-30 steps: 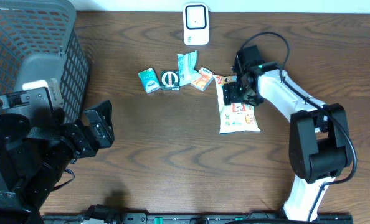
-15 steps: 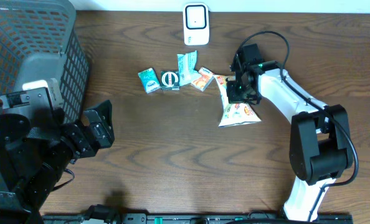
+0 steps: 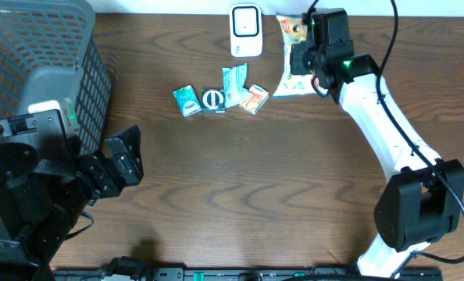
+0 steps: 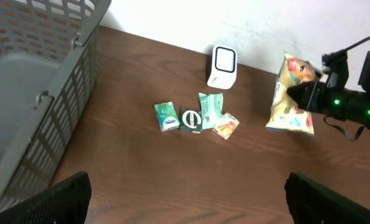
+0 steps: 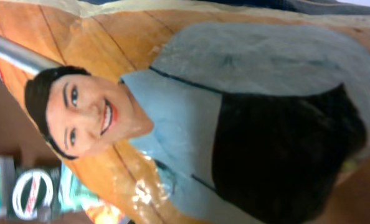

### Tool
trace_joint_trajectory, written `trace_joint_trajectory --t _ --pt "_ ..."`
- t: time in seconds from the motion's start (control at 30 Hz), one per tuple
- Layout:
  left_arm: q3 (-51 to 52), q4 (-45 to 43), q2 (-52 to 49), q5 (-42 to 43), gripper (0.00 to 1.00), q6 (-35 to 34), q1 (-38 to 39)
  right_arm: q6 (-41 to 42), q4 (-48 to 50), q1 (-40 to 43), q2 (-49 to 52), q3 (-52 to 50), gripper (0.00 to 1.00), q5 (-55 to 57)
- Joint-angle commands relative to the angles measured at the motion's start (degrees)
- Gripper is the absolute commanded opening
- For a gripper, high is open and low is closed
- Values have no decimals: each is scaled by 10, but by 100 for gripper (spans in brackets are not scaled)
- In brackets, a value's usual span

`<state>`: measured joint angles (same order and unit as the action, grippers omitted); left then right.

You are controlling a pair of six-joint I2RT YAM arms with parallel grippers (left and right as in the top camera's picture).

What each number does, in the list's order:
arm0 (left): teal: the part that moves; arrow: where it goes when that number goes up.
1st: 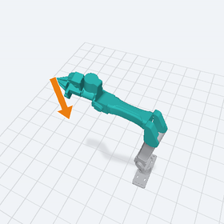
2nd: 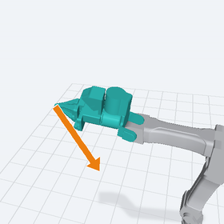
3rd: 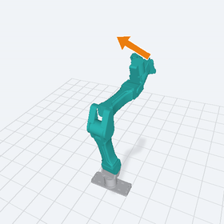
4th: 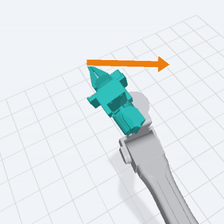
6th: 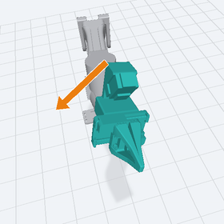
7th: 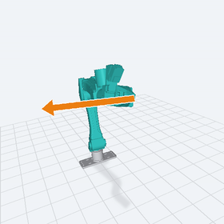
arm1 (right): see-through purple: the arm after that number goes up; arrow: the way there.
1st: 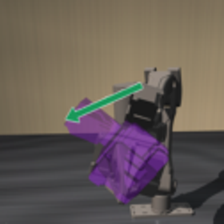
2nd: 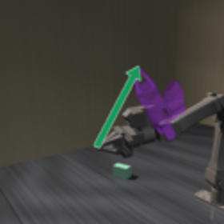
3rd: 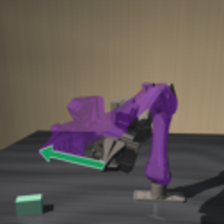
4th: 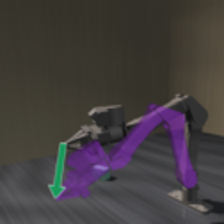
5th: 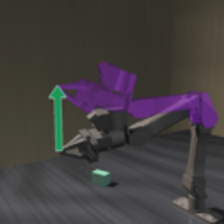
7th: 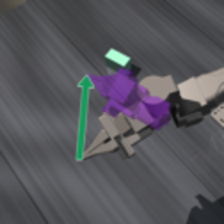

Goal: Scan the item barcode

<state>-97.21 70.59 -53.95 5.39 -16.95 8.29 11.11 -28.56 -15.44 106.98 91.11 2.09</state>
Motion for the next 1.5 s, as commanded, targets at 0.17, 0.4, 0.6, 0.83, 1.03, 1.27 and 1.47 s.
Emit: trace_joint_trajectory --t 0.17,0.4,0.6,0.83,1.03,1.27,1.47 --pt "-4 1 0 -7 98 -5 -2 10 201 -27 44 6 1 -27" --pt "-4 1 0 -7 98 -5 -2 11 377 -38 81 7 1 -24" --pt "-4 1 0 -7 98 -5 -2 17 496 -40 83 7 1 -20" --pt "-4 1 0 -7 98 -5 -2 17 577 -44 136 25 1 12" --pt "-4 1 0 -7 98 -5 -2 30 522 -45 238 154 1 1" --pt "-4 1 0 -7 98 -5 -2 30 393 -48 331 308 1 -4" --pt "-4 1 0 -7 98 -5 -2 30 389 -49 338 311 1 -12"
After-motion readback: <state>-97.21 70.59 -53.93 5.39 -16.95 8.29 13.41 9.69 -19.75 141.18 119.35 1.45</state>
